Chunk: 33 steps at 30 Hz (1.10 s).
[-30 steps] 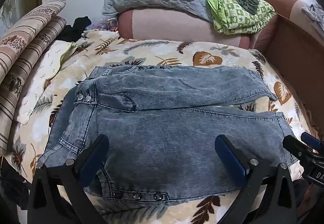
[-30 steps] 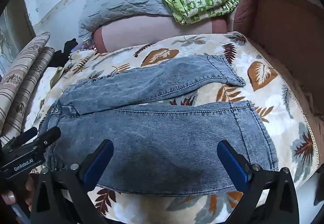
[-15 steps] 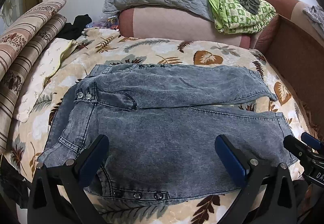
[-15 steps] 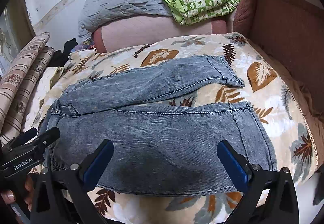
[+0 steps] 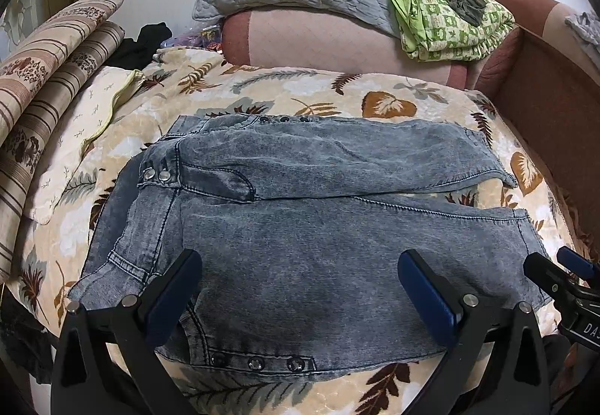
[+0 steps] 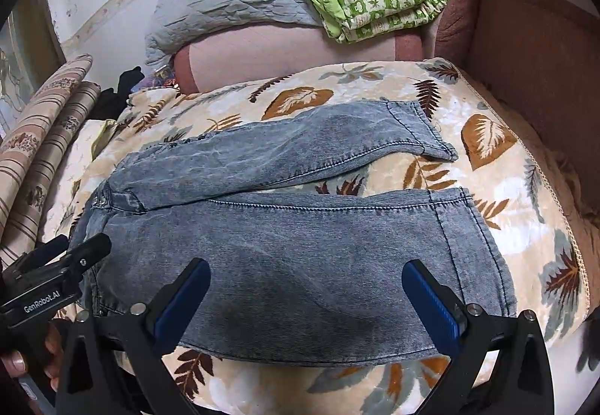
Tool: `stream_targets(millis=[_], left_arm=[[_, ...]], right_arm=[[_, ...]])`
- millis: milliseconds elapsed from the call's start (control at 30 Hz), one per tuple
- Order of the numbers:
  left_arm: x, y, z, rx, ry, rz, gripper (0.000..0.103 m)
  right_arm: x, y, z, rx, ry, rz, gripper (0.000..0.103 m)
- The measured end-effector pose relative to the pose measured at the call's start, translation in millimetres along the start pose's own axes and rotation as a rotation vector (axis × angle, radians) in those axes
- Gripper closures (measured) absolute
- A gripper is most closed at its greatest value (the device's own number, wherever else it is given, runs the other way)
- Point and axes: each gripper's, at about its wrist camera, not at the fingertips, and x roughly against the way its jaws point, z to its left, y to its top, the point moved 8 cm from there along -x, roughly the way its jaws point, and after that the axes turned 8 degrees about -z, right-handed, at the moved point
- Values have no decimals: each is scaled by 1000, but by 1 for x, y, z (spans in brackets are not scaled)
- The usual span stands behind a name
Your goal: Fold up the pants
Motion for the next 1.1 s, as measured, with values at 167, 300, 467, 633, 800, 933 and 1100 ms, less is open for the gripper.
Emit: stream_targets(millis=[167,300,467,633,800,933,1100], left_arm=[[0,0,1,2,1,1,0],[0,1,2,4,0,1,0],[0,1,2,6,1,0,0],[1,0,3,7,2,-1,0],[2,0,4,9,2,0,0],[1,-2,10,38,-16,18,0],[-8,-28,68,238,24,90,0]], right_arm=[[0,1,0,-2,2,-1,0],[-1,1,-1,-2,1,1,0],[-1,2,0,-1,1,-2,0],[-1,0,1,1,4,1,0],[-2,-2,2,2,1,5,0],[-4,-5,0,-16,13,22,0],[-13,-45,-13,-158,120,143,0]])
